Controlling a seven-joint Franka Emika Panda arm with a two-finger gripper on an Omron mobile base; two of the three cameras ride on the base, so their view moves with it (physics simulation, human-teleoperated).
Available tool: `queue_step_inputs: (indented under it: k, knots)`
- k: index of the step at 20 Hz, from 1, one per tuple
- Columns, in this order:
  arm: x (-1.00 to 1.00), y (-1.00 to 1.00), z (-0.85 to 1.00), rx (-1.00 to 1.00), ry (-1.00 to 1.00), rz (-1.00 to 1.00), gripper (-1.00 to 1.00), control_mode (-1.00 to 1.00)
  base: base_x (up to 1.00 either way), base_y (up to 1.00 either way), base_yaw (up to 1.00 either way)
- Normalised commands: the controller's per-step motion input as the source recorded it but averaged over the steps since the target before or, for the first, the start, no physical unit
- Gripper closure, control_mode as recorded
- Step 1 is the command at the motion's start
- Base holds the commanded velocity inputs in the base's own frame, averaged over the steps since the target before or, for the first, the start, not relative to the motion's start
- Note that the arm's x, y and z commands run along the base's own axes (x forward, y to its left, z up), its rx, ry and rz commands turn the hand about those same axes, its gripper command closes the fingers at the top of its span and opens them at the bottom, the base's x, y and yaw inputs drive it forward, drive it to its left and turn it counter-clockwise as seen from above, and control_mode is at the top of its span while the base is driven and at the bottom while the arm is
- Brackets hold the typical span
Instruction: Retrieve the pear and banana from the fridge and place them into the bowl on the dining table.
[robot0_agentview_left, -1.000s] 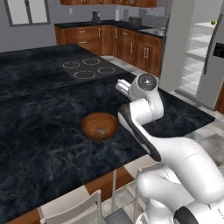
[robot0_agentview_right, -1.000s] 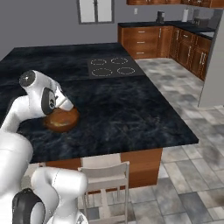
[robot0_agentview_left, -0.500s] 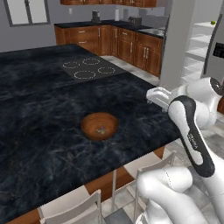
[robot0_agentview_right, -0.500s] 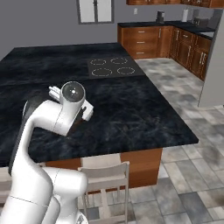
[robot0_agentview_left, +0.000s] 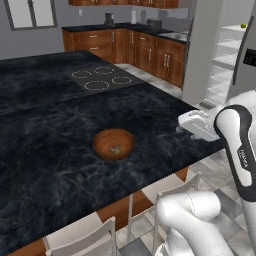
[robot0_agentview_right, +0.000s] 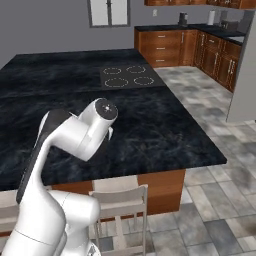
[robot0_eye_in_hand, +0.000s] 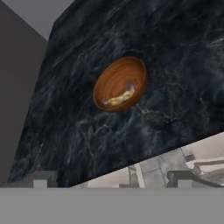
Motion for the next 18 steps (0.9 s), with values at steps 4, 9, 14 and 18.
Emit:
queue_step_inputs:
  k: [4,9,14,18]
  knots:
    - [-0.06,0.00,0.22,-0.18,0.38,0.00,-1.00,-1.00,0.00,0.00,0.00]
    - [-0.04,0.01,0.02,-0.22,0.19,-0.08,-1.00,-1.00,0.00,0.00,0.00]
    - [-0.33,0.00,0.05,-0.23,0.02,-0.19,-1.00,-1.00,0.00,0.00,0.00]
    - [-0.35,0.00,0.05,-0.21,0.00,-0.17,-1.00,-1.00,0.00,0.00,0.00]
